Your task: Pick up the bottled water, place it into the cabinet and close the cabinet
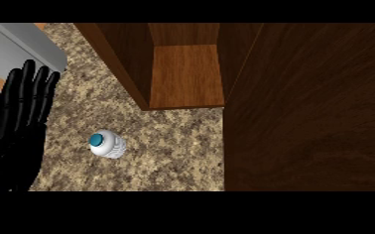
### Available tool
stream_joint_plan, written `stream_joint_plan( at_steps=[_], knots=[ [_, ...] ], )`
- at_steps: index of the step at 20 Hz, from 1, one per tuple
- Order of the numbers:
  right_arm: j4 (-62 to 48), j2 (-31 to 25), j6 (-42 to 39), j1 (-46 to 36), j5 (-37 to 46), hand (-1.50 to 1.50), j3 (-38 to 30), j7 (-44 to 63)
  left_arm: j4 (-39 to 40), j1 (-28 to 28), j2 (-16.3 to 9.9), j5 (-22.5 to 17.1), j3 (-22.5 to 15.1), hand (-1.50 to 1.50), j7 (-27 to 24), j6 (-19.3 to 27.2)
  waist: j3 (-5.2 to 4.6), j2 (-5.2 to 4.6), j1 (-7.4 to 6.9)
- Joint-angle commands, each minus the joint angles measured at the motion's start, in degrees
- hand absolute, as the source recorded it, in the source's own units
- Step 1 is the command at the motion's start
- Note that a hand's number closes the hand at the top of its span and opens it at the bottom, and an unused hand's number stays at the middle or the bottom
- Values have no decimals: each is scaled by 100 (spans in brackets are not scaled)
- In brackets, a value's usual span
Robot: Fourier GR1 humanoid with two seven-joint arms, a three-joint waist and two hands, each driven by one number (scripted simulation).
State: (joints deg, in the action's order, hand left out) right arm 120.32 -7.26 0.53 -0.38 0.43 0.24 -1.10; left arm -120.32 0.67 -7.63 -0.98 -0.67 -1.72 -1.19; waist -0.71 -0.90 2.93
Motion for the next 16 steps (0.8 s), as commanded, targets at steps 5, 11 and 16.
stream_joint_plan(
  at_steps=[5,11,16],
  knots=[
    [534,-33,-108,659,119,-150,93,-117,-299,42,-431,-1519,-852,-150,-149,-1847,65,127,-163],
    [336,688,-234,1288,-1404,-150,621,910,388,1168,-565,-2964,-992,-150,1354,-1967,77,87,-241],
    [1049,578,-308,1999,-1598,-150,766,1074,9,1659,-1352,-4279,-186,-150,1706,-2545,71,104,-285]
  ],
)
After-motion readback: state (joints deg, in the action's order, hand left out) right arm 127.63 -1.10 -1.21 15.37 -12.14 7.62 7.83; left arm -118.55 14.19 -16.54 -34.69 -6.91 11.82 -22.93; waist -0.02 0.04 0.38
